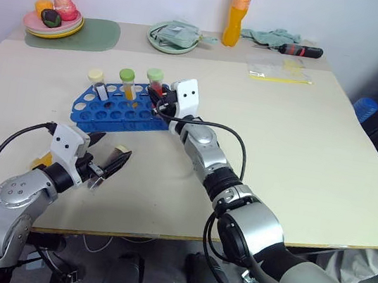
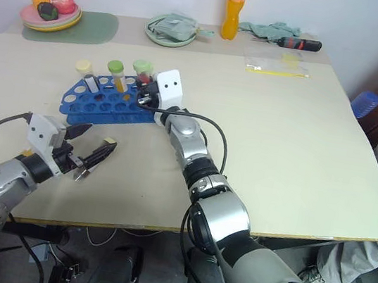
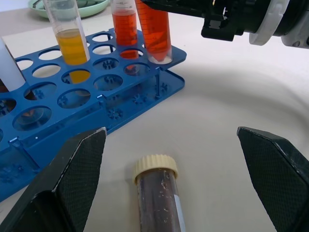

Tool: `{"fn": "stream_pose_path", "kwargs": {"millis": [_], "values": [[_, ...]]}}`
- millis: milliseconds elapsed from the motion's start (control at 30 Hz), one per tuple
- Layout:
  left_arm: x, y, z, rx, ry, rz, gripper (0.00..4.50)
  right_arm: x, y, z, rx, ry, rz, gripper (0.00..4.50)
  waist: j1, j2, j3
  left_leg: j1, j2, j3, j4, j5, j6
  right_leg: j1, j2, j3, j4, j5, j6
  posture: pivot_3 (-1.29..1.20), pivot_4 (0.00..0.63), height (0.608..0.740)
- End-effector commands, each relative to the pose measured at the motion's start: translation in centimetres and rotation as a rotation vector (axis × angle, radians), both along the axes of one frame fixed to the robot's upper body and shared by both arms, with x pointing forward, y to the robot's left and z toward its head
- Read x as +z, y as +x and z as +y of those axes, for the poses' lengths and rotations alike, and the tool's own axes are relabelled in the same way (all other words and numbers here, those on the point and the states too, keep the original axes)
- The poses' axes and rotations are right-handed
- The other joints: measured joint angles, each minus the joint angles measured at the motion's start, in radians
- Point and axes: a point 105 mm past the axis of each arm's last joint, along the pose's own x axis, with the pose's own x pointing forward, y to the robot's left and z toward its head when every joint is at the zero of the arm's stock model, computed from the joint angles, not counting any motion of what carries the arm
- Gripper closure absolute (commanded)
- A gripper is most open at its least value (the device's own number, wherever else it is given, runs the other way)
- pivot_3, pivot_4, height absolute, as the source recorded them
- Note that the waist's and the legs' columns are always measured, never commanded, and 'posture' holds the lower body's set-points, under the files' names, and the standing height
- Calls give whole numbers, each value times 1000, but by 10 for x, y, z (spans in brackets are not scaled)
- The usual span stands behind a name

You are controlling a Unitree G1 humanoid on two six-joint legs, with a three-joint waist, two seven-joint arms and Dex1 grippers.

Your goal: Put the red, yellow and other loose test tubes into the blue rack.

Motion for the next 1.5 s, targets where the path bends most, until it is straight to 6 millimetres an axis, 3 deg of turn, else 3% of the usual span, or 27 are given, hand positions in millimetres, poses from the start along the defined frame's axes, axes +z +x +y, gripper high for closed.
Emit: {"fn": "stream_pose_path", "kwargs": {"millis": [33, 67, 133, 300, 400, 567, 633, 733, 833, 933, 1100, 1267, 1400, 1500], "values": [[12, -1, -2, -8, 9, -41, 0, 6, -19, 30, 63, 69, -11, 1302, 0, 0, 0, 0, 0, 0, 0, 0, 0, 0, 0, 0, 0, 0, 0, 0, 150, 740], [12, -1, -2, -8, 9, -41, 0, 6, -19, 29, 61, 71, -12, 740, 1, 0, 0, 0, 0, 0, 0, 0, 0, 0, 0, 0, 0, 0, 0, 0, 150, 740], [12, -1, -2, -7, 9, -42, 0, 7, -19, 30, 63, 78, -10, 95, 1, 0, 0, 0, 0, 0, 0, 0, 0, 0, 0, 0, 0, 0, 0, 0, 150, 740], [15, -2, -4, -6, 11, -47, 0, 13, -19, 28, 62, 90, -26, 95, 1, 0, 0, 0, 0, 0, 0, 0, 0, 0, 0, 0, 0, 0, 0, 0, 150, 740], [22, -5, -3, 4, 18, -46, 0, 30, -25, 25, 118, 112, -113, 95, 1, 0, 0, 0, 0, 0, 0, 0, 0, 0, 0, 0, 0, 0, 0, 0, 150, 740], [34, -8, 5, 49, 37, 32, 0, 59, -40, 5, 184, 145, -248, 95, 1, 0, 0, 0, 0, -1, 0, 0, 0, 0, 0, 0, 0, 0, 0, 0, 150, 740], [49, -6, 0, 41, 32, 60, 0, 73, -44, -11, 186, 156, -298, 95, 5, 0, 0, 0, 0, -1, 0, 0, 0, 0, 0, 0, 0, 0, 0, 0, 150, 740], [49, 1, 2, 100, 192, 154, 0, 86, -53, -30, 210, 130, -358, 95, 11, -1, 0, -1, 0, -4, 1, 0, 0, 1, -1, -2, 0, 0, 0, 0, 150, 740], [26, -3, 15, 147, 313, 461, 0, 93, -70, -45, 299, 57, -403, 95, 8, 0, 0, 0, -1, -3, 1, 0, 0, 1, -1, -2, 0, 0, 0, 0, 150, 740], [19, -11, 19, 99, 426, 663, 0, 89, -90, -62, 411, -64, -411, 95, 2, -1, 1, 0, -1, -4, 1, 0, 0, 2, 0, -3, 0, 0, 0, 0, 150, 740], [39, 6, 57, 284, 423, 677, 0, 74, -114, -79, 504, -187, -375, 95, -1, 1, 1, 1, 0, -3, -1, 0, 0, 1, 2, -1, 0, -1, -1, 0, 150, 740], [59, 16, 91, 337, 358, 709, 0, 60, -130, -82, 538, -219, -326, 95, 3, 0, 1, 0, 0, -3, -1, 0, 0, 0, 2, -2, 0, -1, -1, 0, 150, 740], [54, 27, 121, 334, 446, 735, 0, 53, -132, -80, 537, -229, -303, 95, 6, 0, 1, 0, -1, -2, 0, 0, 0, 0, 1, -2, -1, -1, -1, 0, 150, 740], [45, 37, 131, 291, 456, 773, 0, 51, -132, -78, 535, -228, -296, 95, 9, 0, 1, 0, -1, -2, 0, 0, 0, 0, 1, -2, 0, -1, -1, 0, 150, 740]]}}
